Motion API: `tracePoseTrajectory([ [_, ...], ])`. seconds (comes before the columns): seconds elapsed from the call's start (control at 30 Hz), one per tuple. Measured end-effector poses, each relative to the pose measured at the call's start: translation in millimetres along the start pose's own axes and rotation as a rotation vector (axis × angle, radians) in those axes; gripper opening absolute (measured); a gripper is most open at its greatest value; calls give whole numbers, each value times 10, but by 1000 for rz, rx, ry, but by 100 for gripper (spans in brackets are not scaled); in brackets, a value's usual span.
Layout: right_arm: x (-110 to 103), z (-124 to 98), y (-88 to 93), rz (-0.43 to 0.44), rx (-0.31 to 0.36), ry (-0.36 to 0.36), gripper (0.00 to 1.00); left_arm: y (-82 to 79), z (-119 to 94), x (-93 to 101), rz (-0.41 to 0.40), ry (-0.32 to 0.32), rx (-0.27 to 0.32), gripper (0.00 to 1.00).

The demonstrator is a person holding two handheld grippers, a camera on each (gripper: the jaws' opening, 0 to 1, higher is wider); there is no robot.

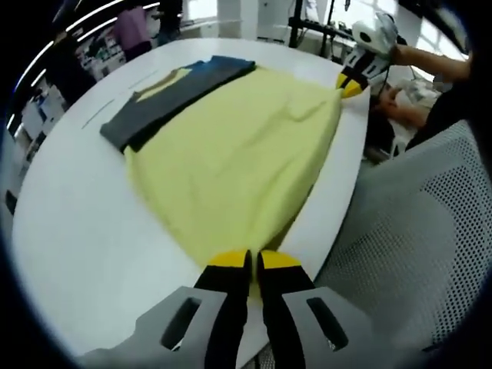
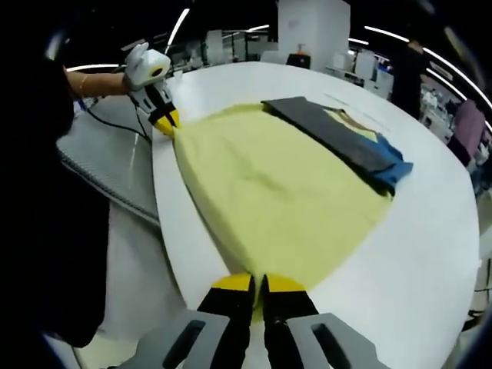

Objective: Fold the garment on the visible template until the final outline fits inside the template.

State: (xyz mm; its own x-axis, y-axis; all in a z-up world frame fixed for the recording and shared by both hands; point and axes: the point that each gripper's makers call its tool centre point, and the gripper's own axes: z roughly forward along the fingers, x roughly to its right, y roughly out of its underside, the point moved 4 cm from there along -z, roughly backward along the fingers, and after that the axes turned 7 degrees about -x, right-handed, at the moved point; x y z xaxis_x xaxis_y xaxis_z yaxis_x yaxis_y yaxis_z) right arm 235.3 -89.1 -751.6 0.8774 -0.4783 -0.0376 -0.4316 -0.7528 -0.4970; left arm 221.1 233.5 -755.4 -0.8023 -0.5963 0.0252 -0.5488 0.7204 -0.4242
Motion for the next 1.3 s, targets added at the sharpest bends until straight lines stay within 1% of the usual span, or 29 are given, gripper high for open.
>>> tracePoseTrajectory([
  [0.17,12,-55,-59,18,-12,-5,0,-56,-91,-24,14,-3,-10,1],
  [0.4,6,-154,-148,36,-9,-15,0,-104,-189,-57,73,-33,-27,1],
  [0.47,2,-185,-169,38,-15,-21,0,-113,-217,-63,76,-36,-32,1],
  [0.57,-7,-231,-199,34,-31,-28,0,-138,-278,-67,59,-25,-29,1],
  [0.67,-16,-273,-226,27,-42,-31,0,-171,-344,-71,55,-32,-15,1],
  [0.73,-26,-305,-251,26,-46,-35,0,-181,-384,-78,46,-29,-17,1],
  [1.03,-42,-445,-358,-10,-52,-23,0,-239,-543,-64,44,-29,-23,1],
  [1.3,-67,-593,-438,-10,-51,-20,0,-280,-691,-40,23,-7,-26,1],
])
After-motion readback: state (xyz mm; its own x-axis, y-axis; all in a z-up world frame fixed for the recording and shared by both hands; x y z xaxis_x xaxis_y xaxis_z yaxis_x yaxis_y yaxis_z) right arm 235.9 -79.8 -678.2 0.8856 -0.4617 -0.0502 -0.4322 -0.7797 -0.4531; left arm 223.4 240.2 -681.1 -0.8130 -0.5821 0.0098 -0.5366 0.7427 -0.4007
